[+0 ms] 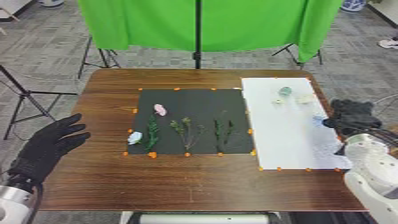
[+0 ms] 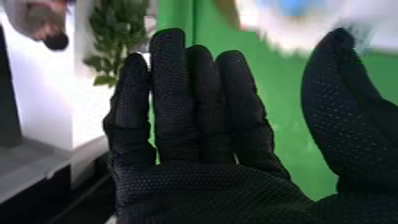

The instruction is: Arrange flowers

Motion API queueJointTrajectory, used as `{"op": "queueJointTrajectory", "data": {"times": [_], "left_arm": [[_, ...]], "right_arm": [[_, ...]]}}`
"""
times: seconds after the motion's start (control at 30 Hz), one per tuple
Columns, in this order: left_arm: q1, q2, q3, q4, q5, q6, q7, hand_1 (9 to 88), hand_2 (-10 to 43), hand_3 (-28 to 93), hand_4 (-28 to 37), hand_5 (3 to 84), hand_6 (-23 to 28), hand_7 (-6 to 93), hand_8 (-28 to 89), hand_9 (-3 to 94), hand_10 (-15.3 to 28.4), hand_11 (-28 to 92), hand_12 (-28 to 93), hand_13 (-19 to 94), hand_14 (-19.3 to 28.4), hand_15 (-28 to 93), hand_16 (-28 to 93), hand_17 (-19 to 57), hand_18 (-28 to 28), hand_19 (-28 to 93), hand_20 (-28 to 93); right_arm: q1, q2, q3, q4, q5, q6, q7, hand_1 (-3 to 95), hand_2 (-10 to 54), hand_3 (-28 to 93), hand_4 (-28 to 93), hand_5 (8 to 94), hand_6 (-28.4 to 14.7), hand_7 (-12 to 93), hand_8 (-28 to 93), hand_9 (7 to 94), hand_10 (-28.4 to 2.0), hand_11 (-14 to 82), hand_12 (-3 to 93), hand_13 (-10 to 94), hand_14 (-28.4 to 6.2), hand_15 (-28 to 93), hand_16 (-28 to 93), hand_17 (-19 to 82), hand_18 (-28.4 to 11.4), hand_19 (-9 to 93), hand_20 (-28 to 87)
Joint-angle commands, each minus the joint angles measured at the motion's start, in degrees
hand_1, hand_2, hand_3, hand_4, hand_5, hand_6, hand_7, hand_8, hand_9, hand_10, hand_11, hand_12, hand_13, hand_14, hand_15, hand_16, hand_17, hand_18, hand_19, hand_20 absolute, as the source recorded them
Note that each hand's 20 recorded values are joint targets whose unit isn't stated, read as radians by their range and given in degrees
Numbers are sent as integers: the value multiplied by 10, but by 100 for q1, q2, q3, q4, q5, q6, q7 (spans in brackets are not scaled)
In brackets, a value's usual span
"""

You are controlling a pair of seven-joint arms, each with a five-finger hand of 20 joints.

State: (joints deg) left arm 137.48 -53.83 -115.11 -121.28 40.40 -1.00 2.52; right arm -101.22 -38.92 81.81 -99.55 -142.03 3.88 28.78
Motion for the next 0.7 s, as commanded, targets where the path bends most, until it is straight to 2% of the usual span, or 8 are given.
{"op": "queueJointTrajectory", "data": {"times": [0.03, 0.3, 0.43, 0.7], "left_arm": [[95, -51, 20, 13, 26, -69, -68, 263, -15, 695, -267, 346, 51, 200, -99, 317, 139, 250, 160, 284, 171, 347, -21, -66, 231, 521, 4], [107, -71, 4, 13, 31, -60, -69, 262, -14, 696, -267, 346, 52, 199, -98, 317, 140, 251, 160, 284, 171, 348, -22, -65, 232, 521, 4], [122, -89, 8, 3, 32, -34, -57, 262, -14, 696, -267, 346, 52, 199, -98, 318, 140, 250, 159, 285, 170, 348, -22, -65, 232, 522, 4], [162, -120, 18, -27, 36, -7, -1, 263, -15, 696, -268, 346, 52, 199, -98, 317, 139, 250, 159, 285, 171, 349, -22, -66, 232, 522, 4]], "right_arm": [[-19, -70, -230, 174, -102, 16, 125, 293, -95, 896, -282, 409, -39, 403, -189, 429, -135, 401, 260, 452, -96, 507, 179, 189, -186, 693, 390], [144, -26, -501, 293, -429, 255, 522, 291, -95, 891, -283, 399, -48, 400, -185, 425, -137, 406, 258, 462, -97, 543, 180, 190, -187, 705, 397], [327, 7, -744, 401, -587, 544, 747, 291, -95, 891, -283, 404, -54, 425, -177, 427, -144, 444, 269, 466, -103, 588, 181, 194, -188, 720, 405], [738, -92, -986, 754, -583, 481, 315, 308, -95, 889, -283, 402, -54, 470, -195, 422, -143, 492, 283, 472, -96, 623, 176, 201, -185, 732, 410]]}}
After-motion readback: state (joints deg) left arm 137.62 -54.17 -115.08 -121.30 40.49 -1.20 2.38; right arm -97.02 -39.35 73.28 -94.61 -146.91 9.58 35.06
